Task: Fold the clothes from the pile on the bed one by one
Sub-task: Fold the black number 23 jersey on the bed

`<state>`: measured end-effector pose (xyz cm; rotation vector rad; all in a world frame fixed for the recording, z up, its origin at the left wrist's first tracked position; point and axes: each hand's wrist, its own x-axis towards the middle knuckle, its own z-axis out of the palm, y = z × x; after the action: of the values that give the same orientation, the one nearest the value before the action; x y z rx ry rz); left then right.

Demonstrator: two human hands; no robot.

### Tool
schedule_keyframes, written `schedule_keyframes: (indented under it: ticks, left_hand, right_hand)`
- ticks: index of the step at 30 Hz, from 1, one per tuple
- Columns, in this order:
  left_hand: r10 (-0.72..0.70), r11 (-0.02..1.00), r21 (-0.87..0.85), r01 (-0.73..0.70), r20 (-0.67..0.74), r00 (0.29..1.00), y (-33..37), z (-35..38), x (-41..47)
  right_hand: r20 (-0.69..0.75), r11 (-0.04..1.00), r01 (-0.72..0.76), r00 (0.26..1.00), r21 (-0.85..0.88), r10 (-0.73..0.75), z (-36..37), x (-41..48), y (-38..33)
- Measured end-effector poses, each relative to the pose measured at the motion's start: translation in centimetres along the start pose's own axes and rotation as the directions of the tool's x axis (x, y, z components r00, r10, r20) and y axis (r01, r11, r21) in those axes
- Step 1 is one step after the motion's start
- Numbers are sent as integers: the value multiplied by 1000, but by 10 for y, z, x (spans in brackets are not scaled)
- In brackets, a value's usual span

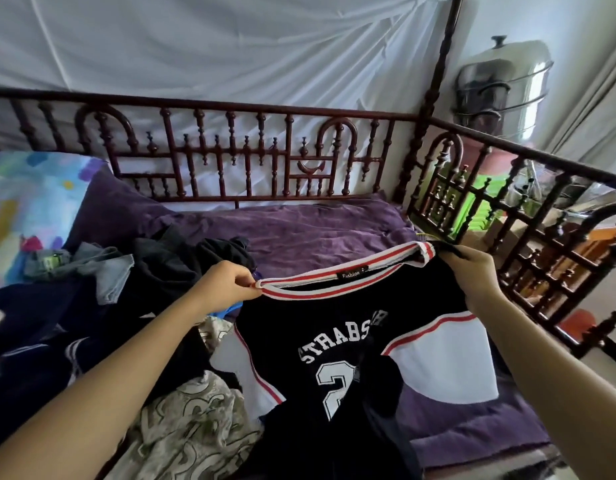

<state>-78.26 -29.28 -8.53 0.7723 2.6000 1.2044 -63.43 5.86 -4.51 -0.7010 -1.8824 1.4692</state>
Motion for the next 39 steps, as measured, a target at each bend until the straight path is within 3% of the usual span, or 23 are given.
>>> schedule_keyframes:
  ticks: [6, 11, 14, 16, 18, 19, 21, 23, 26, 29, 32, 35, 39]
  left_hand:
    - [-161, 985, -53, 162, 35, 986, -38, 7, 26]
    - [-129, 990, 36, 135, -130, 983, -61, 15, 65]
    - [-62, 990, 115, 85, -193, 979, -68, 19, 106]
    - [-25, 986, 147, 75, -319, 948, -68, 20, 145]
    - [-20, 991, 114, 69, -384, 923, -68, 22, 188]
    - [-52, 994, 76, 82, -339, 940, -70, 25, 210]
    - [-165, 983, 66, 173, -117, 979, -84, 41, 241]
    - [-236, 960, 169, 224, 51, 970, -108, 68, 245]
    - [-300, 935, 247, 255, 163, 940, -146, 124, 205]
    - [-475, 866, 301, 399, 248, 844, -175, 181, 139]
    - [-668, 739, 350, 576, 263, 696, -188, 221, 68]
    - [-787, 615, 364, 700, 238, 569, -190, 247, 6]
    - [-880, 475, 287, 831, 153, 450, -182, 268, -44]
  right_hand:
    - [75, 949, 56, 997, -309, -34, 42, 35, 45]
    - [170, 733, 108, 985, -672, 10, 75, 76, 72]
    - [78, 663, 14, 995, -748, 66, 99, 112, 72]
    - [-44, 643, -42, 999, -764, 13, 125, 141, 66]
    - [-72, 689, -27, 997, -725, -37, 155, 170, 62]
    - [-14, 732, 10, 1000, -682, -26, 170, 183, 62]
    - [196, 763, 80, 979, -642, 63, 195, 197, 72]
    - [357, 706, 125, 914, -697, 191, 208, 194, 98]
    - [431, 649, 126, 837, -751, 337, 202, 162, 159]
    - [390, 599, -2, 757, -801, 524, 173, 111, 222]
    - [301, 541, -148, 696, -828, 652, 136, 63, 273]
    - [247, 410, -154, 595, -899, 764, 101, 26, 313]
    - [241, 369, -151, 527, -917, 815, 71, -4, 347]
